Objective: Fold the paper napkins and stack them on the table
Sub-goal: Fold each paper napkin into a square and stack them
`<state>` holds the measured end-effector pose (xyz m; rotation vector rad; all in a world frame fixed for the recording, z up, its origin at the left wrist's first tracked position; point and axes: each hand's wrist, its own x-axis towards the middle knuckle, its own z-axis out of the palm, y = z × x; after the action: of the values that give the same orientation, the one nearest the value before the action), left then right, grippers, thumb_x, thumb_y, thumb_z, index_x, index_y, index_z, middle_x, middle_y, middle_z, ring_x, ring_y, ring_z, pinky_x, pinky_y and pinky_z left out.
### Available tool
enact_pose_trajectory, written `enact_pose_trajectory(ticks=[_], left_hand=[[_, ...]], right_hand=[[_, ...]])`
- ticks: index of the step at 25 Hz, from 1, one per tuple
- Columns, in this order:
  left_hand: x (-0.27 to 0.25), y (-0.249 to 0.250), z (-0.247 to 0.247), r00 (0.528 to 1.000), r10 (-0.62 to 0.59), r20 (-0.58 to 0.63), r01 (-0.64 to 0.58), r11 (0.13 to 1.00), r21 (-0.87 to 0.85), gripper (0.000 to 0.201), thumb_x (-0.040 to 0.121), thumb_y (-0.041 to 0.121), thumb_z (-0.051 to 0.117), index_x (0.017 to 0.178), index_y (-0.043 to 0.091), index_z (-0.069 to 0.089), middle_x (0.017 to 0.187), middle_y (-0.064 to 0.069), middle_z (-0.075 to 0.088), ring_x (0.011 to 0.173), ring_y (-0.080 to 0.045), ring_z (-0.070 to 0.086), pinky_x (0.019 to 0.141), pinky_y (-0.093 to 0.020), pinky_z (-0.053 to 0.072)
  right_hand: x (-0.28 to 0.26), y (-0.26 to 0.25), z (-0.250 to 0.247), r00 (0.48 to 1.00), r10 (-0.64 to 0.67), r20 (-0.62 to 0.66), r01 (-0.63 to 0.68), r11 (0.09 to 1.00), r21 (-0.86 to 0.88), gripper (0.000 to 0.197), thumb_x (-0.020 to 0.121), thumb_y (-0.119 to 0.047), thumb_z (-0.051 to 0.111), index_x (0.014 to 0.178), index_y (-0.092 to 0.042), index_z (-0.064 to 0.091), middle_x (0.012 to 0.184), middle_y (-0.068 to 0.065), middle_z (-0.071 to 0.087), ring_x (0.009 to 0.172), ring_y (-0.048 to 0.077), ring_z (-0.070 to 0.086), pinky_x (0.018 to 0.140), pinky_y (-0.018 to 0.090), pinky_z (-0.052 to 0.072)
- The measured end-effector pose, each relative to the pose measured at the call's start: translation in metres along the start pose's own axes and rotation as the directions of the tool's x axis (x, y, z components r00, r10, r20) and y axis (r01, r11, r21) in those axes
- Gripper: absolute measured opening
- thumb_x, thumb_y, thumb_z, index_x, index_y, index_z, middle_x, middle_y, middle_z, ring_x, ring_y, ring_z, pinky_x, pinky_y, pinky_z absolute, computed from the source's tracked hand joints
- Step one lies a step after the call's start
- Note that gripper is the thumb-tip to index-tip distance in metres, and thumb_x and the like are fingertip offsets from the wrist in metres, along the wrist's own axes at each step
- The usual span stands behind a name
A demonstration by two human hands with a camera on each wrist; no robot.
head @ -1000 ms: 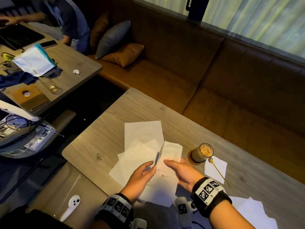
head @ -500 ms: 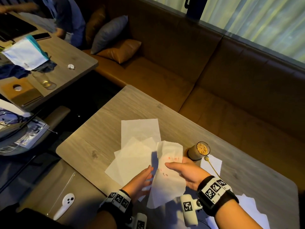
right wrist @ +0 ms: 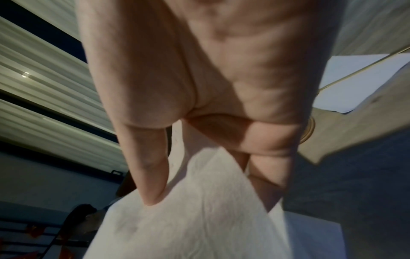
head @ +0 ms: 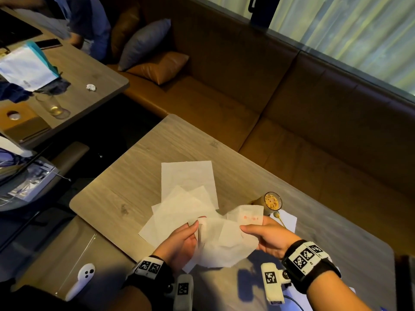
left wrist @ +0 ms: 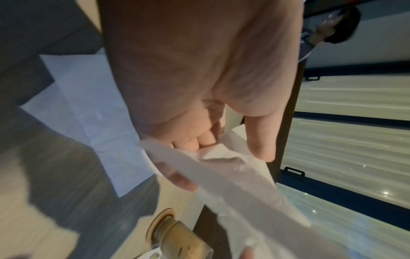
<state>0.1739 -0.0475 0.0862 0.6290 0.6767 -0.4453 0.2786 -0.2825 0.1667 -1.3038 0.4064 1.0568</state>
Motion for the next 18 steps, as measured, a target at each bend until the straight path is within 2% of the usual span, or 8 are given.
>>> enact_pose_trajectory(ticks=[4,5,6,8,10,13,16,18], left_hand=[[-0.013,0.021,0.007,0.991,0.119,0.062,-0.127,0.981,0.148,0.041,0.096,0.017,0.063,0.136,0.022,0.062,0.134,-0.008,0.07,0.127,-0.03,0.063,0.101,-0.043,0.053],[-0.015,0.025,0.009,0.987,0.148,0.07,-0.159,0.97,0.182,0.04,0.097,0.013,0.062,0.136,0.02,0.061,0.134,-0.01,0.07,0.127,-0.031,0.063,0.103,-0.044,0.052],[-0.016,0.027,0.009,0.981,0.176,0.083,-0.19,0.96,0.205,0.041,0.097,0.01,0.064,0.137,0.018,0.06,0.135,-0.015,0.068,0.128,-0.033,0.063,0.107,-0.048,0.05],[-0.017,0.031,0.006,0.971,0.213,0.108,-0.233,0.945,0.231,0.046,0.092,0.007,0.071,0.136,0.017,0.062,0.135,-0.023,0.066,0.13,-0.039,0.06,0.114,-0.055,0.043],[-0.018,0.035,0.002,0.966,0.22,0.135,-0.251,0.926,0.282,0.046,0.09,0.007,0.074,0.134,0.019,0.064,0.134,-0.023,0.066,0.129,-0.039,0.061,0.114,-0.057,0.042],[-0.023,0.043,0.0,0.948,0.267,0.175,-0.317,0.851,0.419,0.042,0.092,0.004,0.073,0.131,0.021,0.068,0.134,-0.014,0.068,0.131,-0.033,0.061,0.114,-0.051,0.045],[-0.03,0.056,0.005,0.924,0.292,0.247,-0.382,0.72,0.58,0.042,0.091,0.003,0.074,0.126,0.025,0.07,0.132,-0.004,0.07,0.127,-0.02,0.064,0.111,-0.04,0.049],[-0.036,0.068,0.008,0.904,0.294,0.311,-0.427,0.579,0.694,0.042,0.09,0.005,0.076,0.127,0.026,0.069,0.131,0.006,0.07,0.126,-0.011,0.063,0.108,-0.026,0.048]], right_hand=[[0.0,0.007,-0.002,0.998,0.057,-0.024,-0.058,0.996,-0.068,0.056,0.081,-0.019,0.079,0.135,-0.011,0.065,0.12,0.017,0.076,0.098,0.028,0.077,0.08,0.04,0.065],[0.002,0.01,-0.002,0.995,0.075,-0.058,-0.082,0.988,-0.127,0.063,0.077,-0.028,0.083,0.137,-0.016,0.064,0.12,0.013,0.076,0.1,0.025,0.076,0.083,0.04,0.064],[0.004,0.013,-0.002,0.991,0.086,-0.101,-0.103,0.979,-0.176,0.073,0.075,-0.036,0.085,0.142,-0.021,0.06,0.121,0.008,0.076,0.102,0.023,0.074,0.084,0.039,0.063],[0.01,0.018,-0.002,0.976,0.07,-0.205,-0.119,0.964,-0.238,0.097,0.077,-0.045,0.087,0.158,-0.03,0.037,0.14,0.003,0.066,0.116,0.022,0.069,0.088,0.038,0.059],[0.011,0.019,0.001,0.958,-0.096,-0.27,-0.018,0.92,-0.391,0.093,0.087,-0.045,0.078,0.162,-0.031,0.025,0.159,0.0,0.045,0.14,0.021,0.051,0.107,0.038,0.045],[0.004,0.011,0.017,0.927,-0.363,-0.091,0.219,0.724,-0.654,0.054,0.096,-0.04,0.068,0.147,-0.037,0.049,0.152,-0.01,0.048,0.141,0.007,0.039,0.116,0.028,0.028],[0.011,0.012,0.032,0.911,-0.378,0.164,0.351,0.504,-0.789,0.048,0.09,-0.044,0.075,0.135,-0.035,0.062,0.142,-0.01,0.056,0.133,0.005,0.049,0.116,0.026,0.034],[0.023,0.017,0.039,0.905,-0.357,0.231,0.376,0.421,-0.825,0.05,0.084,-0.051,0.077,0.129,-0.035,0.066,0.136,-0.009,0.059,0.129,0.007,0.052,0.113,0.024,0.038]])
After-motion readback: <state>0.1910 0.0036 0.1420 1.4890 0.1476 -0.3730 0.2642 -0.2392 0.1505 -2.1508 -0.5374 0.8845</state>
